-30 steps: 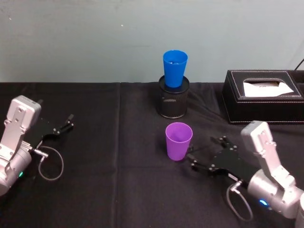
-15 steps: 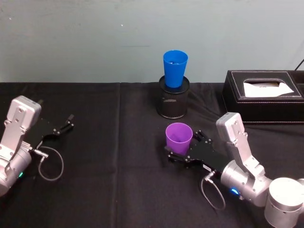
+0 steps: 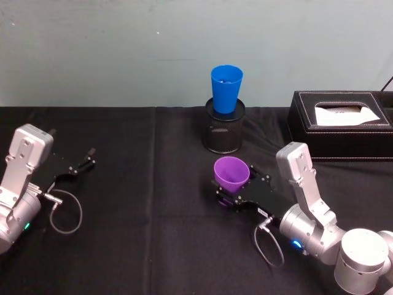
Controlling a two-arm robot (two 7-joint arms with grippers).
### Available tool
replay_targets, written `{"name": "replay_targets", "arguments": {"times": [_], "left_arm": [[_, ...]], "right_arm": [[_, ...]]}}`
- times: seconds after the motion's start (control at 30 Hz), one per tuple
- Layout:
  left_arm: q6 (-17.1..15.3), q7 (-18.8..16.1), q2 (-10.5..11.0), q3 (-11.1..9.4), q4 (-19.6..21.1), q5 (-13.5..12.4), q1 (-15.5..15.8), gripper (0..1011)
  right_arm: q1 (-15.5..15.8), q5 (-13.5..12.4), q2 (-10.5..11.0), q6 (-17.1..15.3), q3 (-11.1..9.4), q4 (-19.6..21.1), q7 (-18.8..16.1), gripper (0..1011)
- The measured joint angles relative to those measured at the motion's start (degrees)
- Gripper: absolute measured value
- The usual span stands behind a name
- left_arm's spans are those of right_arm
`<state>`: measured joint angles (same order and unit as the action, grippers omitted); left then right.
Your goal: Pick up one cup with a gripper and tap it against the other cup.
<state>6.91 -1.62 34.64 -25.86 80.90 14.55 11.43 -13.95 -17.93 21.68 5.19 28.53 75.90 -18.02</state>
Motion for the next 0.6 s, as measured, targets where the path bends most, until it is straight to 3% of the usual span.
{"name": "replay_targets", "arguments": {"times": [0.1,0.27,0.5,0.6], "left_arm": [[0.0,0.0,0.0,0.0,0.0,0.0,0.0,1000],[0.0,0.0,0.0,0.0,0.0,0.0,0.0,1000],[0.0,0.0,0.0,0.0,0.0,0.0,0.0,1000],[0.0,0.0,0.0,0.0,0.0,0.0,0.0,1000]], "right_arm": [[0.5,0.0,0.2,-0.7,-0.7,1.5,-0.1,732],[1.5,-0.7,1.2,-4.6,-2.8,6.8,0.0,720],[1.5,-3.2,2.0,-13.8,-5.9,14.2,0.0,720],[1.4,-3.9,1.9,-15.8,-6.7,15.3,-0.1,720]]}}
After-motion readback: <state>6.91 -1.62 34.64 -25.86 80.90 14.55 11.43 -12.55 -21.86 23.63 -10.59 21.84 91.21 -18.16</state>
